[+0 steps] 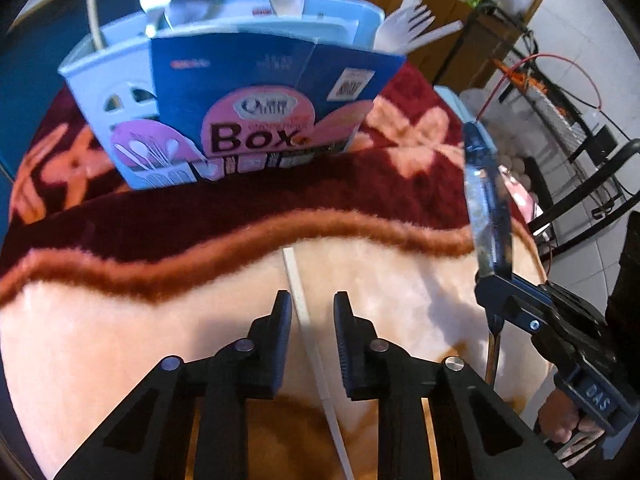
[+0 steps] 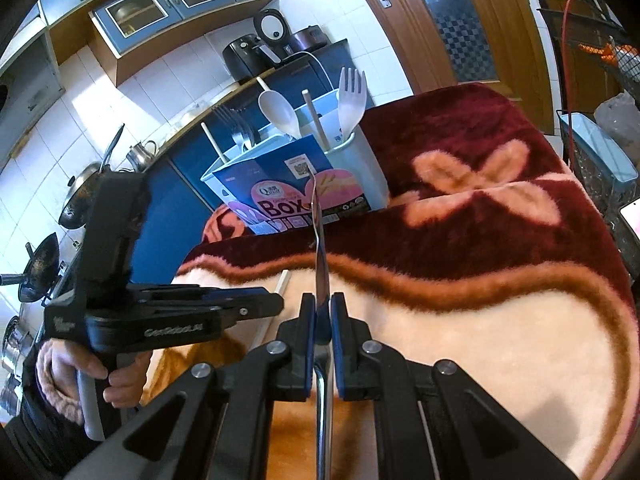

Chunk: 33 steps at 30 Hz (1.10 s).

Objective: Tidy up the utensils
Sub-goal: 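Close the left tool on the white plastic stick while the right holds the tongs, then lift the tongs and stick with both tools and carry them over the holder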

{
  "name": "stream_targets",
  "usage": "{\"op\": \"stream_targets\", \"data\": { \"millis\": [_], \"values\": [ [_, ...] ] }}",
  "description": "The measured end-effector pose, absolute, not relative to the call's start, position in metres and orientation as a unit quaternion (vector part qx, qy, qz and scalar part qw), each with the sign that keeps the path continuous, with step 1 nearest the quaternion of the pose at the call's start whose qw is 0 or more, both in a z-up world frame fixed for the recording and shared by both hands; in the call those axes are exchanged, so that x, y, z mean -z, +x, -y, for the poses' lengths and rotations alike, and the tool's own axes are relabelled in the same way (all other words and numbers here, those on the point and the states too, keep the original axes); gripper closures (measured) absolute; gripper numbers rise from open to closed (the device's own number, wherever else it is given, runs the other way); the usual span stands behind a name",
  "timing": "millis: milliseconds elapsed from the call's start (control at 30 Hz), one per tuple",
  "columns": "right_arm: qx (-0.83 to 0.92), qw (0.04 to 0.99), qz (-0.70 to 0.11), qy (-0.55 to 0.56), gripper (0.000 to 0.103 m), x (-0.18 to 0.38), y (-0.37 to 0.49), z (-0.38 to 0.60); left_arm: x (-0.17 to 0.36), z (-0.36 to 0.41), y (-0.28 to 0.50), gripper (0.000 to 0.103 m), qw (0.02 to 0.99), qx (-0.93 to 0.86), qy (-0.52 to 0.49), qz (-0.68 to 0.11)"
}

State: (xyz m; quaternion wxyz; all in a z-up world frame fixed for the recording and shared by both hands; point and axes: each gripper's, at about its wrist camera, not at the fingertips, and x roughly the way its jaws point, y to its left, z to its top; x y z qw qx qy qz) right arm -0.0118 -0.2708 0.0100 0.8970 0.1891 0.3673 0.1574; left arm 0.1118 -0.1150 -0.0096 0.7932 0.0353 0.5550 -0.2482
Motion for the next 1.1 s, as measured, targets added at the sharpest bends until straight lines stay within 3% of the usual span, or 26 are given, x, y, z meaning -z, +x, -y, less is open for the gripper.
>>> {"op": "stream_targets", "data": {
  "millis": [200,467,1100],
  "values": [
    [-0.163,0.896,-0.366,0.193,0.094,-0.009,-0.012,0.273,0.019,0.118,0.126,0.094,0.775,0.237,0.026,-0.585],
    [-0.164,0.898,-0.359,0.193,0.094,-0.010,-0.012,0.274,0.004,0.094,0.118,0.096,0.797,0.253,-0.026,-0.548],
    [-0.170,0.916,-0.315,0.182,0.094,-0.024,-0.018,0.265,-0.115,0.025,0.098,0.097,0.928,0.208,-0.072,-0.302]
  ]
}}
